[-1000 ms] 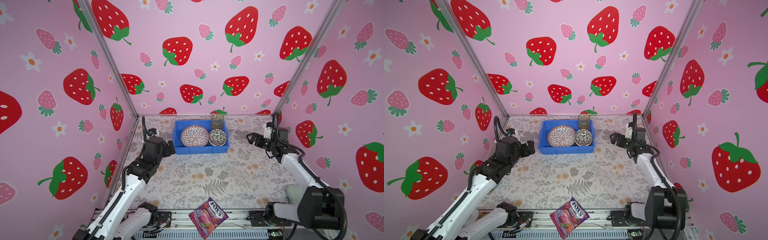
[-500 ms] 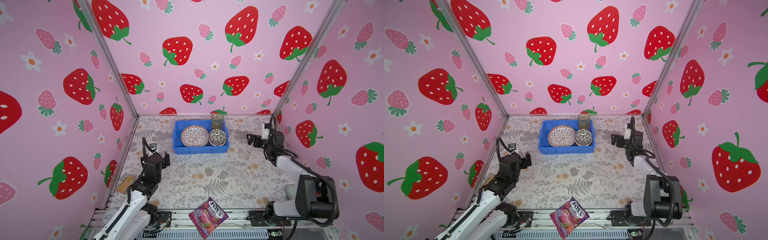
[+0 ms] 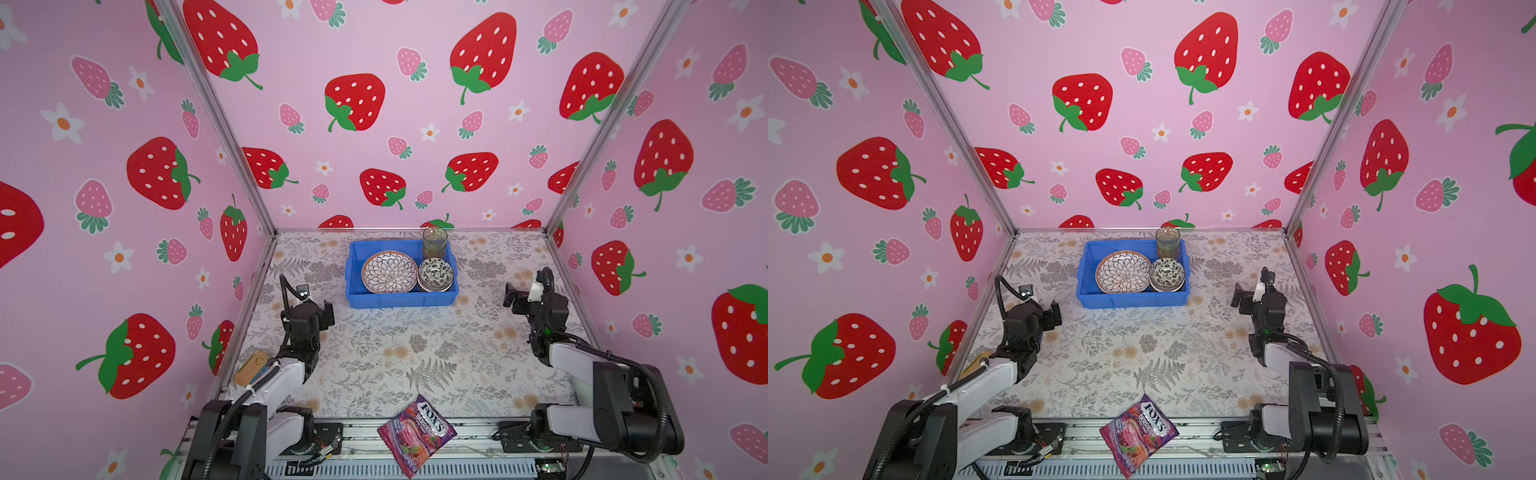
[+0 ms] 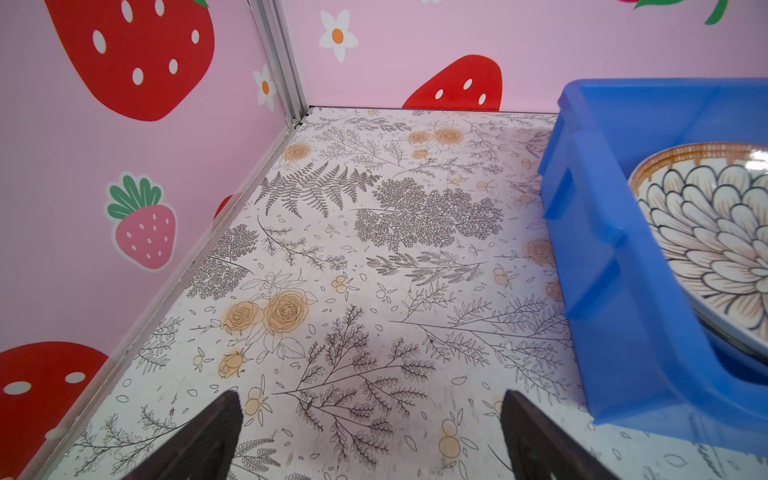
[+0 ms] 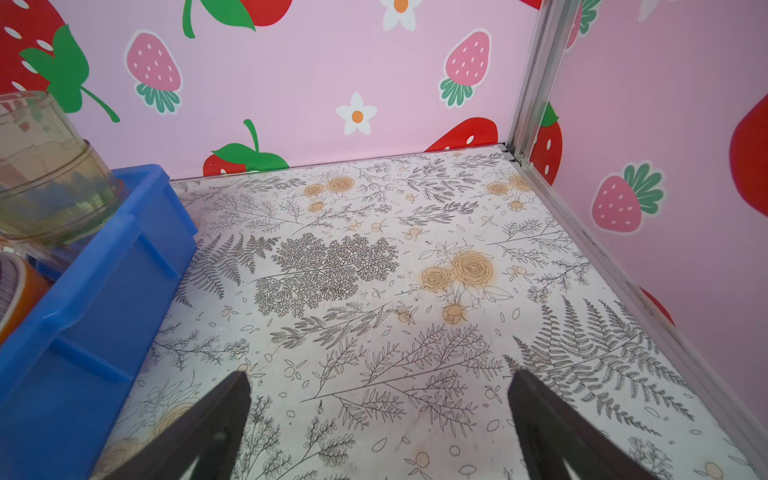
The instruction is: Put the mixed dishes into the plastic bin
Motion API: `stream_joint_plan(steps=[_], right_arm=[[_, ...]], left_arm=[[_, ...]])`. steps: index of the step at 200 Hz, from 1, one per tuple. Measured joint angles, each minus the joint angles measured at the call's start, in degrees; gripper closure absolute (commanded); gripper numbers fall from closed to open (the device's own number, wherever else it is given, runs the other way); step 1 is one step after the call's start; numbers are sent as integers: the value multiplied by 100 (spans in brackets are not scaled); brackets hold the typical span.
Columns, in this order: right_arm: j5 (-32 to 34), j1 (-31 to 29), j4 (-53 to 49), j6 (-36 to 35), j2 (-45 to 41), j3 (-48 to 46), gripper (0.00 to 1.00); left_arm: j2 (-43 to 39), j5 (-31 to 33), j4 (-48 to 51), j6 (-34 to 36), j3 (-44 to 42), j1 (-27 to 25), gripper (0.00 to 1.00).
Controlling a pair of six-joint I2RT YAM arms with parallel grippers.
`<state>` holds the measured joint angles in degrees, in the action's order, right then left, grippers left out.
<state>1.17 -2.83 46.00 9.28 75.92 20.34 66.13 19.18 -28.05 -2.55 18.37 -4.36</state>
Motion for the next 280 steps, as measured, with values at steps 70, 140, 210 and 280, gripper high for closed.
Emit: stream_joint_plan(steps=[70, 140, 210, 280], right_arm=[[354, 0, 2024, -363, 636, -852, 1], [374, -120, 2938, -531, 1342, -896, 1], [413, -142, 2739, -599, 1342, -710, 1], [238, -195, 2535, -776, 1355, -560, 1]], left_arm=[[944, -942, -717, 186, 111, 669, 1], [984, -1432, -1064, -2, 136, 673, 1], [2247, -1578, -1878, -131, 195, 584, 1], [2273, -1578, -1628, -68, 667, 483, 1]])
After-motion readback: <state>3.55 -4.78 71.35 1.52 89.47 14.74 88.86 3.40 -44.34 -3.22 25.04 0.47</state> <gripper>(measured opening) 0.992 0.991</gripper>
